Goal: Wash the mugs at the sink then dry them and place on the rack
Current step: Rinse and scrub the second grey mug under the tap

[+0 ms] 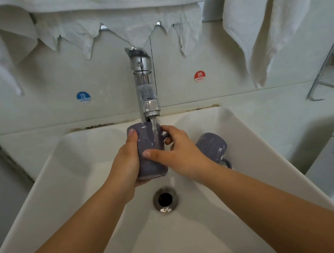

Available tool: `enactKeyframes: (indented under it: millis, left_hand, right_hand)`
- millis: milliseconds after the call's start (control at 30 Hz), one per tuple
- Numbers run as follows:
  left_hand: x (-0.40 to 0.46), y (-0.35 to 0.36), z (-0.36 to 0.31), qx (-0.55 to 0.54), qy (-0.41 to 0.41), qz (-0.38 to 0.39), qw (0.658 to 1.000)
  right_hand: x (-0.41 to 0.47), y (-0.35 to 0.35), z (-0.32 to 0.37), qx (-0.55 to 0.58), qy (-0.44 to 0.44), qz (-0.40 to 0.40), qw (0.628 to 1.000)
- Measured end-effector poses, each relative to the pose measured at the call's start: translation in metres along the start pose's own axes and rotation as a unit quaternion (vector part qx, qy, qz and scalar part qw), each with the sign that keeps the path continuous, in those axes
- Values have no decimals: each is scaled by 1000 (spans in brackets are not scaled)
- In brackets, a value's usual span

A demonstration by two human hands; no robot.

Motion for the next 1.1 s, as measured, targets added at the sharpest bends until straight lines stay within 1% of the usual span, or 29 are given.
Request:
enactKeyframes:
  millis: [67,133,200,300,333,367,467,500,567,667,733,767,800,867,900,967,1100]
  left_hand:
    - [0,0,-1,7,1,-10,1000]
    - [-1,2,-3,12,-1,-13,1000]
    - [-3,5,-3,9,1,-13,1000]
    - [-6,11,-3,7,11,-9,1000]
    - [-6,12,-4,5,12,-9,1000]
    - [-6,12,-4,3,13,-9,1000]
    - [-4,5,-5,-10,-10,-17,1000]
    - [-4,3,-4,-13,-19,-14,1000]
    - [-4,2,-2,-16,-25,-5,1000]
    - [-6,7,0,-6,-22,0,1000]
    - [-7,11,1,-1,-30,4,1000]
    - [-7,12,2,1,-29,1,1000]
    - [-7,12,3,8,-23,-5,1000]
    - [-5,10,4,28,-6,-13,999]
    - [-5,9,4,34,0,-15,999]
    - [-4,8,4,41,9,-15,999]
    - [-3,2,4,68,30,1,997]
  right_hand:
    - [-1,-4,0,-53,-19,10,998]
    - [-1,-6,0,-83,-31,2,996]
    - [-1,-2,0,-89,-33,-31,995]
    - [3,2,2,-65,-43,-109,991]
    - [3,1,3,-60,-46,-113,991]
    - [2,-1,3,-52,-45,-94,993]
    - [-1,-6,3,-53,-33,24,998]
    - [-1,-8,3,-53,-32,43,997]
    - [2,-8,2,-31,-36,33,998]
    - [5,-4,1,10,-40,-35,999]
    - [6,-5,0,37,-18,-68,997]
    - [7,-8,-1,39,-3,-58,998]
    - [8,-12,-1,40,14,-24,999]
    - [9,-21,2,28,38,70,996]
    - [9,-24,3,21,43,99,994]
    - [7,-26,5,16,37,105,994]
    - [7,-19,-2,-2,20,79,997]
Point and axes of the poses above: each hand's wrist, its own x-axis towards the middle knuckle, its own y-axis out of the palm, z = x × y, the point moved 1 cm from there along x, towards the middle knuckle, and after that the axes turned 8 degrees about -z, right-handed, at the moved point
